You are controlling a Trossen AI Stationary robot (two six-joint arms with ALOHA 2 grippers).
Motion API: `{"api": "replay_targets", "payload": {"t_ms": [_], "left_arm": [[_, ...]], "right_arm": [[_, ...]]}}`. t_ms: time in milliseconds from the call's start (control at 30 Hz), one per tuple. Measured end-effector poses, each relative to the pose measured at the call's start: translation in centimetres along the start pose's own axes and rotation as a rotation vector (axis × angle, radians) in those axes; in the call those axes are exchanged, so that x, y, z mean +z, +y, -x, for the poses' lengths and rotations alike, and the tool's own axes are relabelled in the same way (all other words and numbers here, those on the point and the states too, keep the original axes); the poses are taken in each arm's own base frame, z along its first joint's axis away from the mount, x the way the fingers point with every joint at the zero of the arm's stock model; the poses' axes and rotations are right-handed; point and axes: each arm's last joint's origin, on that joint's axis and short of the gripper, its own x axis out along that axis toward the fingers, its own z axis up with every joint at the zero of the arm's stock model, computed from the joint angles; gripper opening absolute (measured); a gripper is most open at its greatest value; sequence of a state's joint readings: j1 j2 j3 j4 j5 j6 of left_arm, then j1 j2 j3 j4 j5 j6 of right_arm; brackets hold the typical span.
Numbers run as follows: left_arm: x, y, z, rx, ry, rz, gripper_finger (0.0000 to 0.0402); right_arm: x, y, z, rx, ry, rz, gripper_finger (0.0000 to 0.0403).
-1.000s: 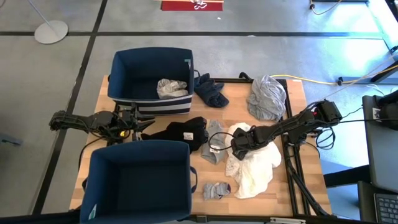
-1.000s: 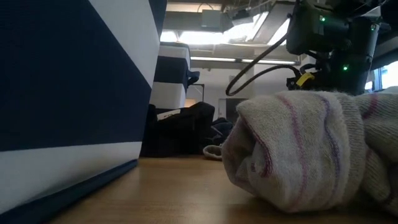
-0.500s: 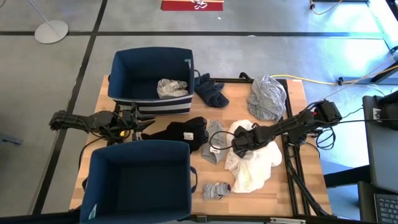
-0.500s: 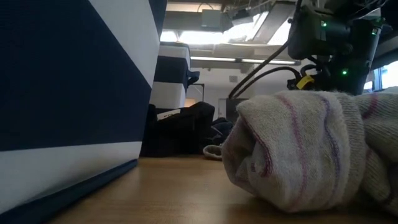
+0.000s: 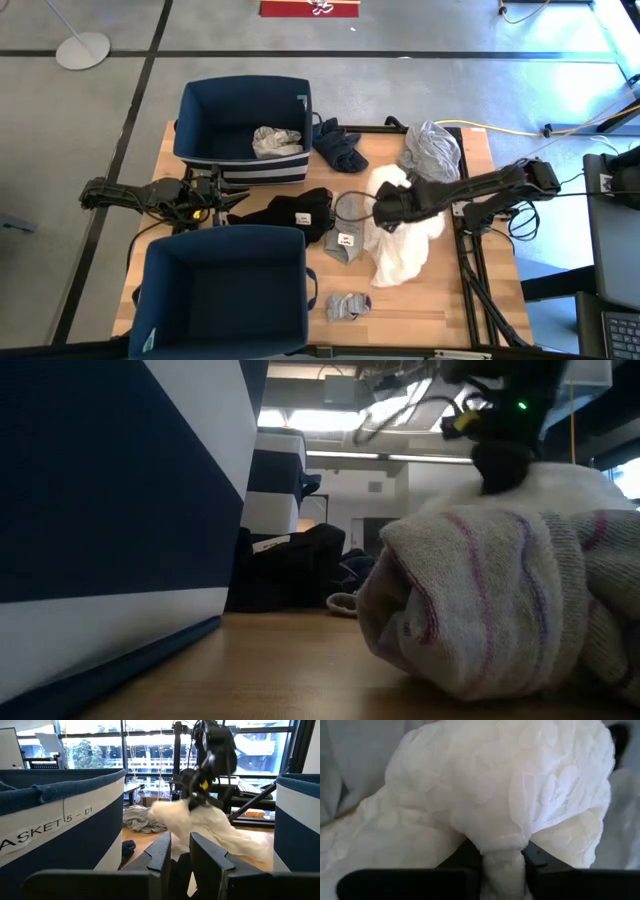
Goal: Sort clothes
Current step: Put the white shirt into the top blue laundry organizer
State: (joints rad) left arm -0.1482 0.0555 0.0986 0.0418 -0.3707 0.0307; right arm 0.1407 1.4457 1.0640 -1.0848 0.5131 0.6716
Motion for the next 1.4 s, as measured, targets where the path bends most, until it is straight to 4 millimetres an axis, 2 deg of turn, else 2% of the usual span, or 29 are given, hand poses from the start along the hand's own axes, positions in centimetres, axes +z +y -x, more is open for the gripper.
{"api": "replay_targets", "payload": {"t_ms": [233,500,700,867,1067,1400], "left_arm": [[0.0,0.0,0.0,0.000,0.001,0.023,0.0060],[0.0,0.0,0.0,0.000,0.000,0.023,0.0060],[0.0,0.0,0.0,0.000,0.000,0.023,0.0060],[0.0,0.0,0.0,0.000,0.001,0.023,0.0060],[0.0,0.0,0.0,0.000,0.001,0.023,0.0060],[0.1,0.0,0.0,0.000,-0.009,0.023,0.0060]], "right_arm": [[4.5,-2.7,3.1,-0.042,-0.146,0.038,0.0059],[9.7,-6.9,6.9,-0.107,-0.352,0.041,0.0059],[13.3,-9.4,9.4,-0.137,-0.591,0.038,0.0059],[15.8,-10.8,11.0,-0.097,-0.846,0.039,0.0059],[18.4,-12.8,11.4,-0.054,-1.105,-0.021,0.0059],[22.2,-14.4,9.1,0.041,-1.421,-0.031,0.0059]]}}
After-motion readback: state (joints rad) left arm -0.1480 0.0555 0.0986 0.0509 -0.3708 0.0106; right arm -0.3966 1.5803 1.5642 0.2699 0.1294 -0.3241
